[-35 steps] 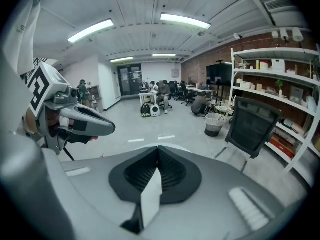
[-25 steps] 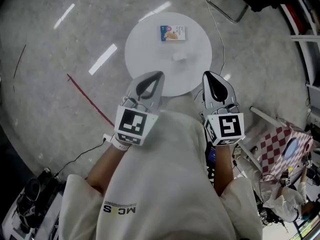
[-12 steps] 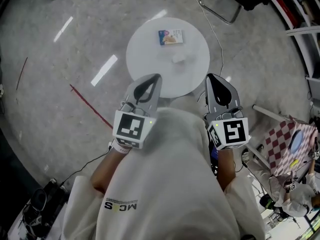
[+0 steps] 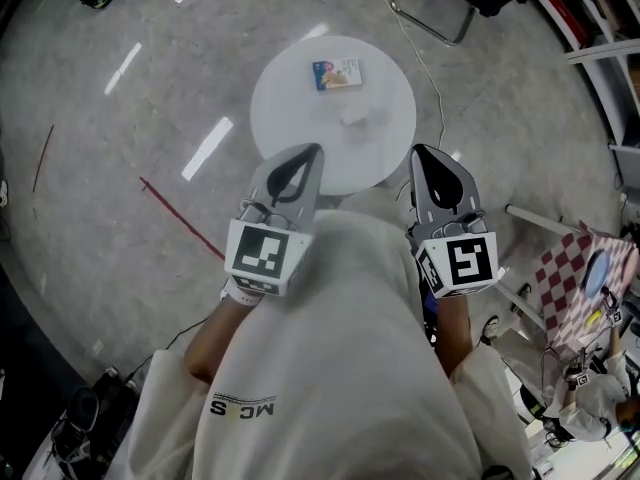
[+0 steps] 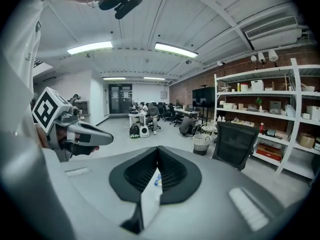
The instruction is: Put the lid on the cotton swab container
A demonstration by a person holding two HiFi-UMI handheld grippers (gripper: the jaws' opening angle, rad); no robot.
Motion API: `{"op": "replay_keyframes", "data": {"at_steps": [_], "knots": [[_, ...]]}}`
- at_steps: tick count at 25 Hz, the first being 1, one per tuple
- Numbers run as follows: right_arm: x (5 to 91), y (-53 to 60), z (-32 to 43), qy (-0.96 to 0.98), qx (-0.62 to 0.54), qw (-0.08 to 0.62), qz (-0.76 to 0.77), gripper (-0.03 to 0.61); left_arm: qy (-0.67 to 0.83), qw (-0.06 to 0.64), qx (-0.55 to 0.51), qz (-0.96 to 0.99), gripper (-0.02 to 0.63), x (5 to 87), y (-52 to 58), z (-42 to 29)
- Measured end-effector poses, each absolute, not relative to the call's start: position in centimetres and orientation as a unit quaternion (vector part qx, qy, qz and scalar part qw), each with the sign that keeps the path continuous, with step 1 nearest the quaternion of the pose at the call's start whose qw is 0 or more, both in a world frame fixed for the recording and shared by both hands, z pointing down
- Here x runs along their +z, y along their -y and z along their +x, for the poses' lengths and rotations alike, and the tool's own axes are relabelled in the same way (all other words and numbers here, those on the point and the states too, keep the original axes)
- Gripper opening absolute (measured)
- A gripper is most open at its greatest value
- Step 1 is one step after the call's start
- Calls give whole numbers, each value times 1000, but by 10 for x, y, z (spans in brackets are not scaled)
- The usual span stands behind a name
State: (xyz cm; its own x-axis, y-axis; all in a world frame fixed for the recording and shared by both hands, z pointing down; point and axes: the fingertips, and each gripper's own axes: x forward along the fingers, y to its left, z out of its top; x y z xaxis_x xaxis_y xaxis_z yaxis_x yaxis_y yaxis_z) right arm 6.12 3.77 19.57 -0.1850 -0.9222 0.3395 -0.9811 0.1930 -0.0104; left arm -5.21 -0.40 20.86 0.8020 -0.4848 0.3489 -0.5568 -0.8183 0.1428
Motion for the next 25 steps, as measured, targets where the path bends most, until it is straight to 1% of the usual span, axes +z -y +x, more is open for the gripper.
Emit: {"op": "replay_keyframes", "data": {"at_steps": [25], "knots": [[197,-38,65,769,118,126,616,0,292,129,150,936,0,216,7,-55]]}}
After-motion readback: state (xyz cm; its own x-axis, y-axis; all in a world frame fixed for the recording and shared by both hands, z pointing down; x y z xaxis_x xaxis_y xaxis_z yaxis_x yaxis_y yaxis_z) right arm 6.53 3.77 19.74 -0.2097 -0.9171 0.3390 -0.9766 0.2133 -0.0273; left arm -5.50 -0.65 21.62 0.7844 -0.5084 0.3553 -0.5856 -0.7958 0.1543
